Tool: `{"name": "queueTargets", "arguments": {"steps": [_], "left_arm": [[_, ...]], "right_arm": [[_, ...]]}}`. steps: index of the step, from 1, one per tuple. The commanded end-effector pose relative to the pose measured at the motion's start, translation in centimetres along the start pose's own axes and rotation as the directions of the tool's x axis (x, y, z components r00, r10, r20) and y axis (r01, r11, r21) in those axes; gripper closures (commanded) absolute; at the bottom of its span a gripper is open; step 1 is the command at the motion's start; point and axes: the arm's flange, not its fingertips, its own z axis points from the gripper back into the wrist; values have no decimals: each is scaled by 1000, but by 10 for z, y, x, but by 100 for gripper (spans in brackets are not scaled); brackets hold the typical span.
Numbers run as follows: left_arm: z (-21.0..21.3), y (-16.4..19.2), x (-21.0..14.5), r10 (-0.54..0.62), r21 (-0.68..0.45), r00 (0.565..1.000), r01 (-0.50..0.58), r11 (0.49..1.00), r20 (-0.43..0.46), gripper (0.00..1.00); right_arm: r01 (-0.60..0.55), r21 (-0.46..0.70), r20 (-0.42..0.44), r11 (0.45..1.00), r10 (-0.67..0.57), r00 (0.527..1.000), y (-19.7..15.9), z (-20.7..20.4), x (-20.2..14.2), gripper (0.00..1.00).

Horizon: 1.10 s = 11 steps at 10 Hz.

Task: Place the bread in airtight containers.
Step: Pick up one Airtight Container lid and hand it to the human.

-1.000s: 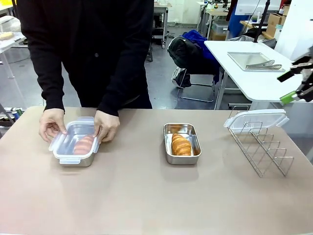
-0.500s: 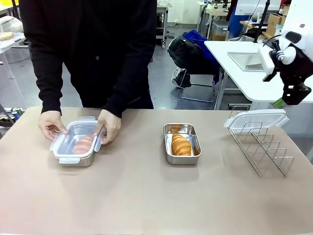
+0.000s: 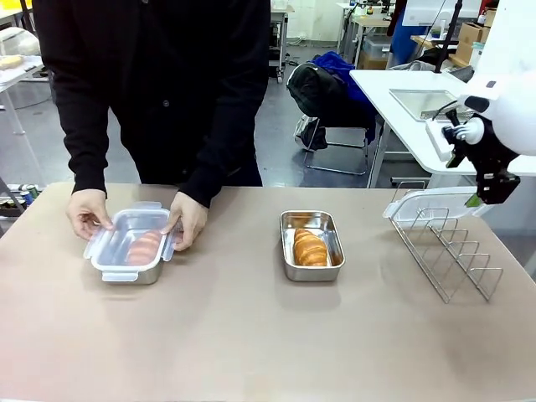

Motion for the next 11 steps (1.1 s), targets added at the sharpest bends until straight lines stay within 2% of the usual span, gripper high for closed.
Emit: {"name": "queueTargets", "arguments": {"steps": [1, 4, 5, 6, 7, 9, 10, 11], "left_arm": [[1, -3, 1, -11, -3, 1000, 11, 1000, 0, 0], [1, -3, 1, -11, -3, 1000, 11, 1000, 0, 0], [1, -3, 1, -11, -3, 1000, 11, 1000, 0, 0], [1, -3, 1, -11, -3, 1000, 11, 1000, 0, 0], [1, -3, 1, -11, -3, 1000, 11, 1000, 0, 0], [1, -3, 1, -11, -3, 1000, 11, 1000, 0, 0], [1, -3, 1, -11, -3, 1000, 11, 1000, 0, 0], [1, -3, 1, -11, -3, 1000, 11, 1000, 0, 0]], "right_arm": [[33, -7, -36, 999, -33, 999, -9, -21, -2, 0], [17, 4, -15, 1000, -17, 1000, -11, -47, -3, 0], [18, -8, -15, 1000, -18, 1000, -11, -50, -3, 41], [19, -10, -20, 1000, -19, 1000, -11, -50, -4, 60], [24, -17, -21, 1000, -24, 999, -12, -50, -4, 100], [22, -18, -32, 1000, -23, 999, -13, -49, -5, 100], [27, -24, -34, 999, -28, 999, -13, -49, -5, 87], [26, -27, -36, 999, -27, 999, -13, -48, -5, 96]]}}
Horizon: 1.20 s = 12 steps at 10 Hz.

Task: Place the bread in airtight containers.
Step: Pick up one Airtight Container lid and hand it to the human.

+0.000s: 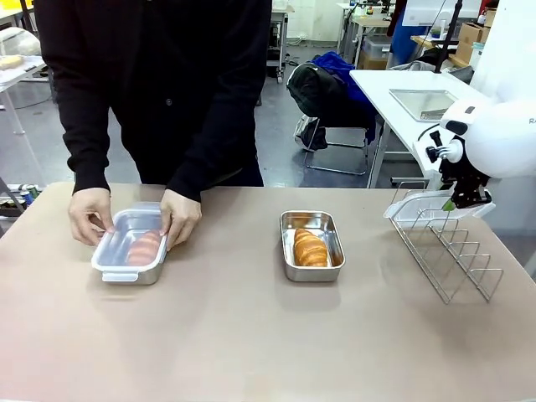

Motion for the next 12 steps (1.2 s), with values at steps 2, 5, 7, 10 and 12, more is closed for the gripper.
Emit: {"name": "queueTargets", "arguments": {"steps": [2, 5, 7, 10, 12], "left_arm": [[1, -3, 2, -11, -3, 1000, 11, 1000, 0, 0], [1, -3, 2, -11, -3, 1000, 11, 1000, 0, 0], [1, -3, 2, -11, -3, 1000, 11, 1000, 0, 0], [1, -3, 2, -11, -3, 1000, 11, 1000, 0, 0], [1, -3, 2, -11, -3, 1000, 11, 1000, 0, 0]], "right_arm": [[19, -17, -44, 1000, -20, 999, 1, -1, -2, 100], [32, -35, -60, 999, -35, 998, 1, 4, -4, 100], [67, -84, -53, 994, -71, 996, -4, 50, -12, 100], [67, -259, -40, 963, -80, 996, -9, 172, -13, 100], [25, -332, 3, 943, -25, 1000, -5, 218, -3, 100]]}}
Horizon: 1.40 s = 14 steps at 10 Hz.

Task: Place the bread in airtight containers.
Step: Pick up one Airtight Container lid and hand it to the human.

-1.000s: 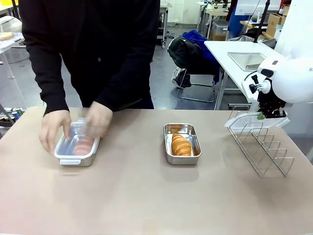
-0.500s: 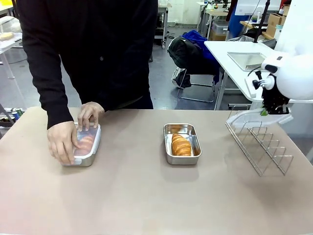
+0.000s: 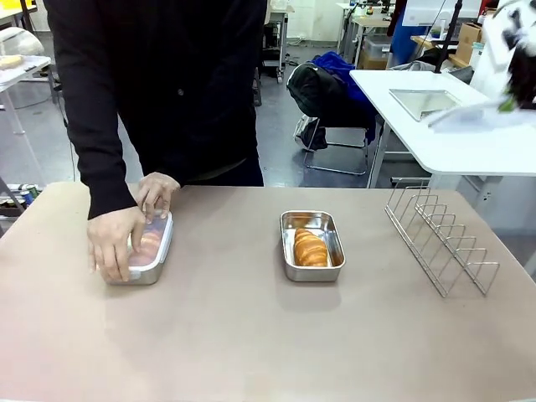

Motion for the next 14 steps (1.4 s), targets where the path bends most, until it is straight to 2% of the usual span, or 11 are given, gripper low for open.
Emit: {"name": "queueTargets", "arguments": {"steps": [1, 3, 5, 8, 10, 11, 12, 14], "left_arm": [[0, -2, 1, -10, -4, 1000, 10, 1000, -1, 0], [0, -2, 1, -10, -4, 1000, 10, 1000, -1, 0], [0, -2, 1, -10, -4, 1000, 10, 1000, -1, 0], [0, -2, 1, -10, -4, 1000, 10, 1000, -1, 0], [0, -2, 1, -10, -4, 1000, 10, 1000, -1, 0], [0, -2, 1, -10, -4, 1000, 10, 1000, -1, 0], [0, -2, 1, -10, -4, 1000, 10, 1000, -1, 0], [0, -2, 1, -10, -4, 1000, 10, 1000, -1, 0]], "right_arm": [[-55, -53, 32, 997, 57, 998, 0, 7, 18, 100], [-201, -248, 126, 948, 237, 963, 8, 16, 51, 100], [-326, -325, 145, 888, 387, 911, 15, 5, 93, 100], [-436, -291, 208, 851, 502, 840, 22, -28, 143, 100], [-466, -282, 224, 839, 530, 818, 21, -37, 151, 100], [-463, -257, 187, 848, 514, 837, 17, -41, 151, 100], [-448, -247, 209, 859, 499, 841, 36, -42, 163, 100], [-448, -247, 209, 859, 499, 841, 36, -42, 163, 100]]}}
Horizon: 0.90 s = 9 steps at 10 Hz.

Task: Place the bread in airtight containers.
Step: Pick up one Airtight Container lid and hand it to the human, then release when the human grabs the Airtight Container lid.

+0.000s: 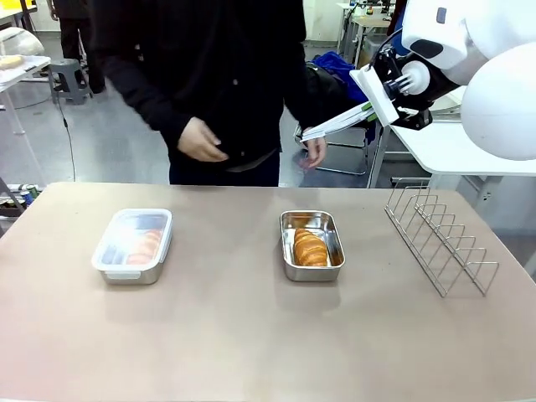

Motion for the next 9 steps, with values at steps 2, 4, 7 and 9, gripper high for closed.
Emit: {"name": "queueTargets", "arguments": {"steps": [2, 4, 7, 9], "left_arm": [[1, -3, 1, -11, -3, 1000, 11, 1000, 0, 0], [1, -3, 1, -11, -3, 1000, 11, 1000, 0, 0], [1, -3, 1, -11, -3, 1000, 11, 1000, 0, 0], [1, -3, 1, -11, -3, 1000, 11, 1000, 0, 0]], "right_arm": [[8, -8, 2, 1000, -8, 1000, 1, 4, 0, 100], [8, -8, 2, 1000, -8, 1000, 1, 4, 0, 100], [8, -8, 2, 1000, -8, 1000, 1, 4, 0, 100], [8, -8, 2, 1000, -8, 1000, 1, 4, 0, 100]]}}
